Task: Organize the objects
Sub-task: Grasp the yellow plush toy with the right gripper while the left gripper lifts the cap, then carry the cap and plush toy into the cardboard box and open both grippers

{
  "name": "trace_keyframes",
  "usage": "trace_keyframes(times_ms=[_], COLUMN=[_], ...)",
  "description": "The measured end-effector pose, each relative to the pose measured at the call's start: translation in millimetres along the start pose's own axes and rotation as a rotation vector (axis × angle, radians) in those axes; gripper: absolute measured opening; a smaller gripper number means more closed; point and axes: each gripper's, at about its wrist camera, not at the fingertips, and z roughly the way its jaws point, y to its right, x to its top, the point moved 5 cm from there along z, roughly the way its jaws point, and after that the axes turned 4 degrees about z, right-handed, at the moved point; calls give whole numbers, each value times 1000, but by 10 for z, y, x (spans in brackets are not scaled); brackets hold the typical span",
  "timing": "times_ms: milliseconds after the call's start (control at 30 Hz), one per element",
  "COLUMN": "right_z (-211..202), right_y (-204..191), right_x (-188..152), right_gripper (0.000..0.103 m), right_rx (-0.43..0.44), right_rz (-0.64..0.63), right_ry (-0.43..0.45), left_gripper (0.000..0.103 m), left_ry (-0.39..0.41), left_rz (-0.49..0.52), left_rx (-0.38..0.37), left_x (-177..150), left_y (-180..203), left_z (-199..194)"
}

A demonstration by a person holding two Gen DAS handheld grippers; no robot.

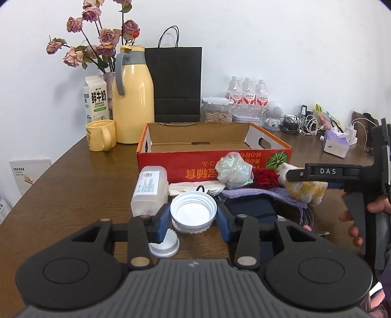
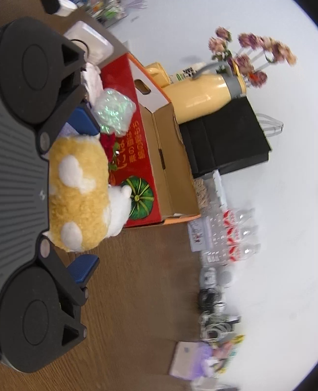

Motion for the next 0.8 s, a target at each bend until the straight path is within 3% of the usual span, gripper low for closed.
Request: trace_keyframes(times_ms=[133, 300, 467, 800], right_z=[94, 71, -53, -428], right_y=[44, 19, -12, -263], right_x=[-54, -56, -36, 247], right_gripper=[103, 101, 95, 92], right_rx=[32, 40, 24, 112], right_rz=[41, 27, 7, -59], right_ry=[-27, 11, 80, 271], left_gripper=[41, 41, 41, 41], left_ry=[7, 29, 73, 162], left_rz=[-13, -28, -62, -99], left_rx=[-20, -43, -52, -32], left_x=[58, 132, 283, 725], left_y=[21, 71, 63, 2], left_z=[71, 161, 246, 449])
